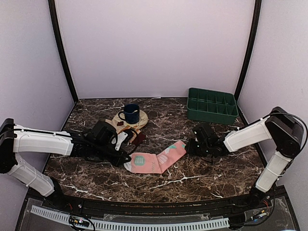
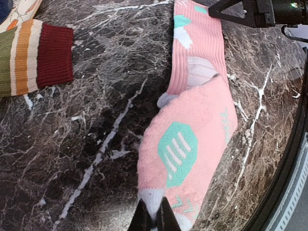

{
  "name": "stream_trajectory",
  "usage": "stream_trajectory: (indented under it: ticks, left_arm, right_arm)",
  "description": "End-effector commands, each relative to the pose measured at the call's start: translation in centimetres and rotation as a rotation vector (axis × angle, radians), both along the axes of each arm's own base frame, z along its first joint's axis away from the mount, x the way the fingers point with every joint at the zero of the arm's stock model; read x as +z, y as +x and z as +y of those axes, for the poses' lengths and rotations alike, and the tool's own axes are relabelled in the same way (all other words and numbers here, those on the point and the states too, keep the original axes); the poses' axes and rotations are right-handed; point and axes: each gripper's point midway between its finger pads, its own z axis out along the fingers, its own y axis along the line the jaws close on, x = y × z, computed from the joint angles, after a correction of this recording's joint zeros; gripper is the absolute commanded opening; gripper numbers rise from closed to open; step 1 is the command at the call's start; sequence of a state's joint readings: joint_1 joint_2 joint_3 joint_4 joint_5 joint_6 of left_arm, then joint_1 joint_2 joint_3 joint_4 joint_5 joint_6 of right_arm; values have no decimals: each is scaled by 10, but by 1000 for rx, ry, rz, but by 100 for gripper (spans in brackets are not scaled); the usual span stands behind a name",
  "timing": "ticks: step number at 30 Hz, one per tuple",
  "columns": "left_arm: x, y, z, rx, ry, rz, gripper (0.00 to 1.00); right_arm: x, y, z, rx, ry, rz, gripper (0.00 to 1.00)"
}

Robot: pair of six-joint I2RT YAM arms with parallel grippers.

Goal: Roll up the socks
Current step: Fold the sock at the center of the board.

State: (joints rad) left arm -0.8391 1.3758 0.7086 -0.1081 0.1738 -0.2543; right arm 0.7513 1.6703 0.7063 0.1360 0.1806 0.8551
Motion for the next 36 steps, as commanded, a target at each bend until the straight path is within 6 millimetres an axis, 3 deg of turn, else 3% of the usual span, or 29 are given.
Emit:
stream_trajectory:
  ticks: [1, 5, 9, 15, 24, 30, 36]
  left_arm:
    - [-4, 5, 16, 81, 49, -14, 0]
    - [-4, 9, 23, 124, 72, -20, 0]
    - [-2, 13, 31, 168, 101, -34, 0]
    - [5, 26, 38, 240, 106, -60, 5]
    - [13, 36, 10, 195, 45, -20, 17]
    - [-2, 37, -14, 126, 28, 50, 28]
    - [-17, 32, -14, 130, 49, 110, 44]
  right_arm:
    - [-22, -14, -3, 14, 12, 72, 21]
    - [-22, -14, -2, 27, 15, 73, 0]
    - [-13, -10, -4, 22, 15, 40, 0]
    - [21, -1, -22, -17, -28, -60, 0]
    - [48, -4, -62, -83, -113, -135, 0]
    - [46, -12, -61, -54, -101, -126, 0]
    - [64, -16, -50, -14, -88, -177, 0]
